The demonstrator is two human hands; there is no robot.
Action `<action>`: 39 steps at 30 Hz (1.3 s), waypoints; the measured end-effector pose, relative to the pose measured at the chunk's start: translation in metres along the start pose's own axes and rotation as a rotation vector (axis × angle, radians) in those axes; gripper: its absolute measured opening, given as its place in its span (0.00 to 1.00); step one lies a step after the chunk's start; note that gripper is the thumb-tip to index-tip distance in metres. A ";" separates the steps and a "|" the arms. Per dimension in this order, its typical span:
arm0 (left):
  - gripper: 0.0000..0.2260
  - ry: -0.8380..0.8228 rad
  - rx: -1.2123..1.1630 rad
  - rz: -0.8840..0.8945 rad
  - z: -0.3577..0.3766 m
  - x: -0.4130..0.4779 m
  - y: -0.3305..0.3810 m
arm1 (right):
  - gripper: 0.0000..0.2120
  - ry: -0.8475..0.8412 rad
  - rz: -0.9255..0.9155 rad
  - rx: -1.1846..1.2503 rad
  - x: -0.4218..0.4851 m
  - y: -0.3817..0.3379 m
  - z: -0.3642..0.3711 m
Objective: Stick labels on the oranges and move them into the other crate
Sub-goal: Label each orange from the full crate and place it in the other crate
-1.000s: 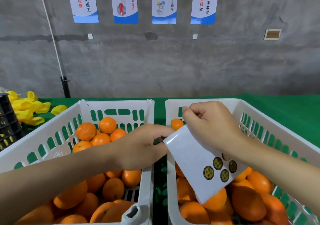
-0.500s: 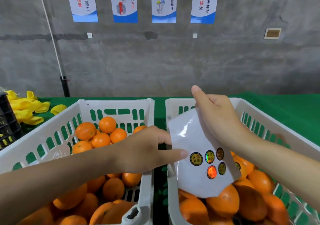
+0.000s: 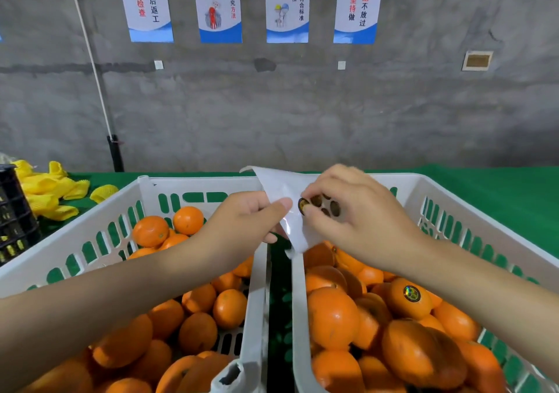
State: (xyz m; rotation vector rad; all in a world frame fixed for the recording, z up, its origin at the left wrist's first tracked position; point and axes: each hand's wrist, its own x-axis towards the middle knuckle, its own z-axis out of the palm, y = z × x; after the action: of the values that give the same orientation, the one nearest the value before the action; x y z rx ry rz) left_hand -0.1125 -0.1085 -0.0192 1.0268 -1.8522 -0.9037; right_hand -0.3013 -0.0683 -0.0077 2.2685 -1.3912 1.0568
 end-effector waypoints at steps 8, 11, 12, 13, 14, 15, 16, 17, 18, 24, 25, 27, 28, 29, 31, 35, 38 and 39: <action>0.20 0.017 -0.007 -0.013 -0.005 0.005 -0.009 | 0.14 -0.088 0.002 0.121 -0.003 0.000 0.004; 0.18 0.002 0.031 0.001 -0.005 0.004 -0.008 | 0.10 -0.102 0.034 0.187 -0.004 -0.001 0.004; 0.18 -0.006 0.037 0.006 -0.005 0.003 -0.006 | 0.09 -0.113 0.042 0.196 -0.004 -0.001 0.004; 0.18 -0.013 0.040 0.010 -0.005 0.002 -0.005 | 0.09 -0.124 0.048 0.203 -0.004 -0.001 0.004; 0.18 -0.019 0.047 0.012 -0.006 0.002 -0.005 | 0.09 -0.135 0.050 0.211 -0.004 -0.002 0.004; 0.18 -0.026 0.057 0.016 -0.006 0.002 -0.005 | 0.10 -0.146 0.052 0.223 -0.004 -0.002 0.004; 0.20 -0.037 0.064 0.023 -0.007 0.003 -0.006 | 0.11 -0.155 0.057 0.235 -0.004 -0.002 0.004; 0.23 -0.048 0.064 0.027 -0.007 0.002 -0.006 | 0.12 -0.163 0.065 0.244 -0.004 -0.002 0.004; 0.24 -0.055 0.059 0.028 -0.007 0.002 -0.006 | 0.12 -0.167 0.075 0.246 -0.004 -0.003 0.003; 0.22 -0.044 0.068 0.045 -0.007 0.004 -0.012 | 0.13 -0.154 0.096 0.217 -0.005 -0.003 0.003; 0.21 -0.044 0.076 0.048 -0.006 0.004 -0.012 | 0.13 -0.155 0.098 0.207 -0.005 -0.003 0.003; 0.20 -0.032 0.088 0.048 -0.006 0.004 -0.013 | 0.13 -0.142 0.108 0.200 -0.005 -0.003 0.003; 0.19 -0.029 0.090 0.047 -0.007 0.004 -0.014 | 0.14 -0.127 0.119 0.206 -0.005 -0.003 0.003; 0.18 -0.032 0.095 0.043 -0.007 0.004 -0.013 | 0.15 -0.108 0.136 0.214 -0.004 -0.003 0.003; 0.18 -0.049 0.124 0.031 -0.008 0.003 -0.012 | 0.15 -0.072 0.171 0.217 -0.003 -0.003 0.002; 0.21 -0.086 0.114 0.041 -0.009 0.001 -0.010 | 0.12 0.017 0.196 0.210 -0.002 -0.001 0.001; 0.26 -0.140 0.077 0.043 -0.009 -0.002 -0.006 | 0.13 0.093 0.220 0.271 0.000 -0.001 0.000; 0.25 -0.160 0.079 0.035 -0.008 -0.003 -0.005 | 0.12 0.109 0.221 0.292 0.000 -0.001 -0.001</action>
State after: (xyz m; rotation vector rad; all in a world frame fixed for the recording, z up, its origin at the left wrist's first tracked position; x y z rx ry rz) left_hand -0.1025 -0.1095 -0.0209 0.9915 -2.0470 -0.9208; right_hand -0.3005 -0.0676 -0.0069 2.2432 -1.5569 1.5200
